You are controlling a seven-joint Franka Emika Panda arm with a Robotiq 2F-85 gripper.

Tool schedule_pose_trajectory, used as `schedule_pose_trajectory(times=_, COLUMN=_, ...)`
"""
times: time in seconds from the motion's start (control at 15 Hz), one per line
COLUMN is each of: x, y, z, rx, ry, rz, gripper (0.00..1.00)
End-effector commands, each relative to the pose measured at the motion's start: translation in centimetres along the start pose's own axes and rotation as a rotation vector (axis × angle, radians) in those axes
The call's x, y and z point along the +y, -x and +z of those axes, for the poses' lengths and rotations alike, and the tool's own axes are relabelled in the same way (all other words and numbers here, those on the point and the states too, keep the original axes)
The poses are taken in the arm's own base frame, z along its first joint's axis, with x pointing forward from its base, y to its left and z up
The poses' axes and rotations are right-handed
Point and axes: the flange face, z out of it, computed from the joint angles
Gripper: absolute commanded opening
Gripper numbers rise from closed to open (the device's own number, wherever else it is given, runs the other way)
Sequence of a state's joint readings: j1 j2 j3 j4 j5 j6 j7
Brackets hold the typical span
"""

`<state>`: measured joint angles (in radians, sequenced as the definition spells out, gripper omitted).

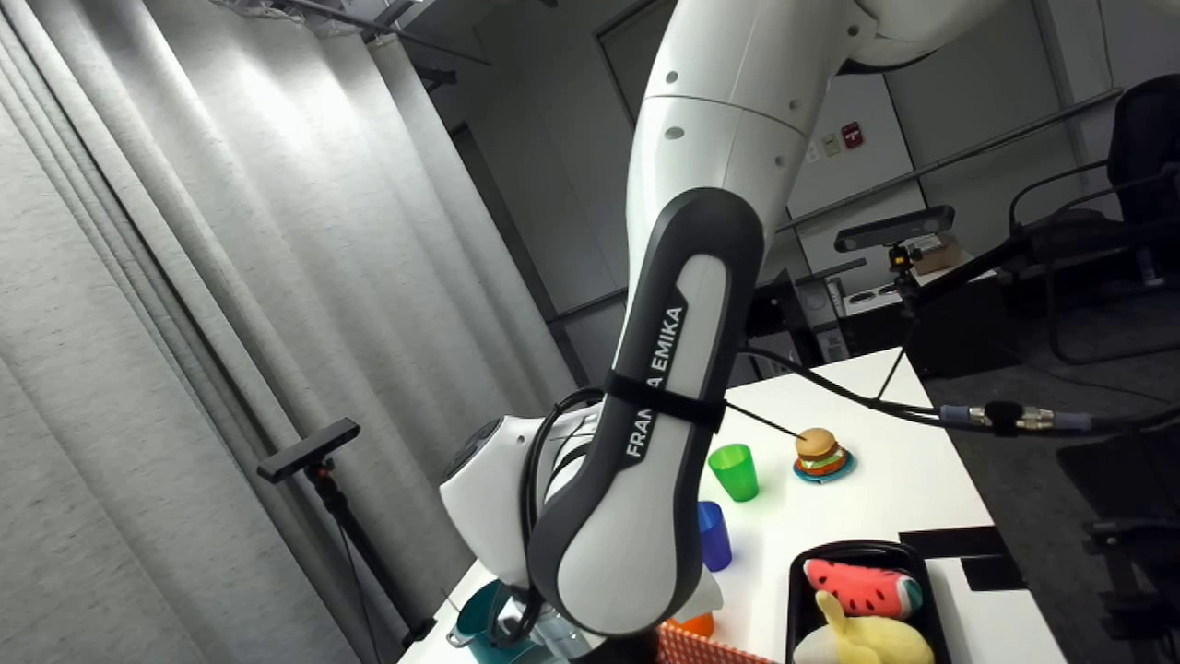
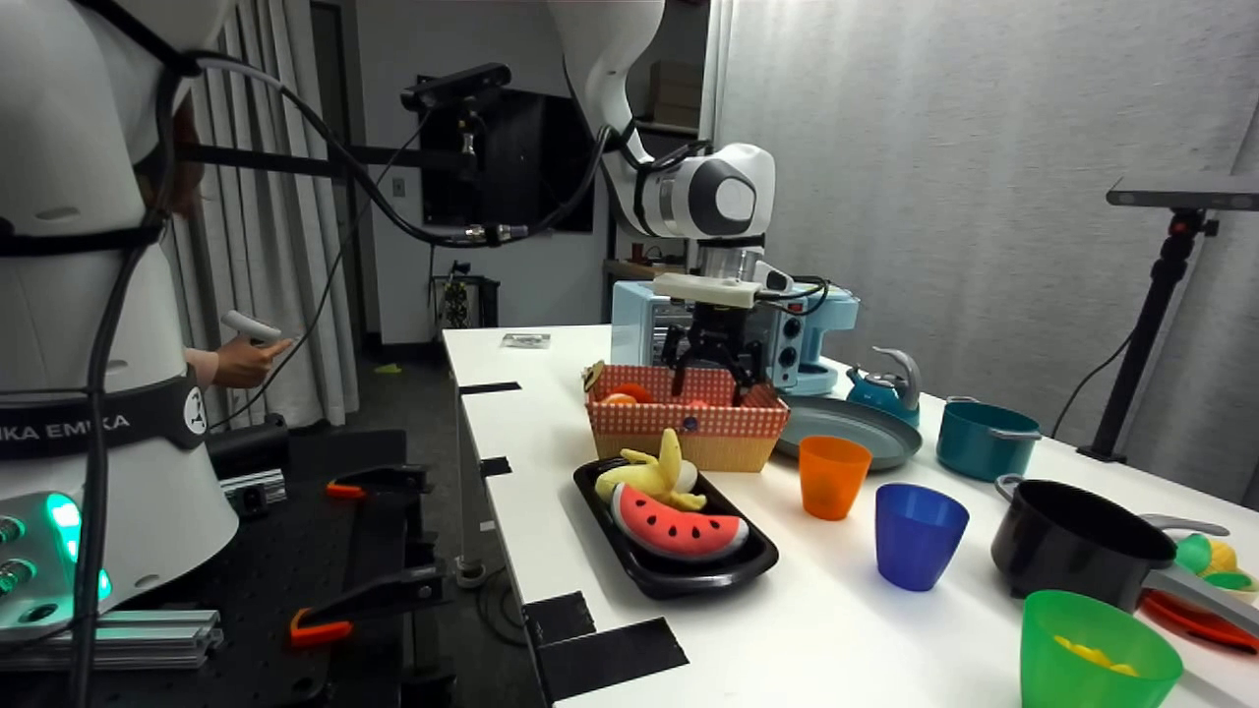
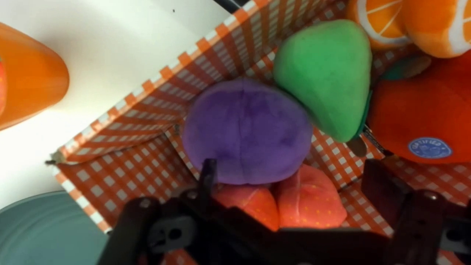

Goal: Remove the watermelon plushie from the box and put them on the tray,then put two of them back

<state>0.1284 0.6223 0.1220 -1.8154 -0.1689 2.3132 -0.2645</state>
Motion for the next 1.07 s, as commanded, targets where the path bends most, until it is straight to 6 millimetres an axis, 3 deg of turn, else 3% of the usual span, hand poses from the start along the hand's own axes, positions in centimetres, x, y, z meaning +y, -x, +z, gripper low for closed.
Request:
schedule_pose_trajectory(times=0.0, x=0.17, y=-0.98, z=-0.01, rx=-0.016, ry=-0.005, rz=-0.002, gripper=1.00)
schedule_pose_trajectory(times=1.0, x=0.17, y=-1.05, z=-0.03, rx=-0.065, ry=-0.022, rz=0.024, gripper=1.00)
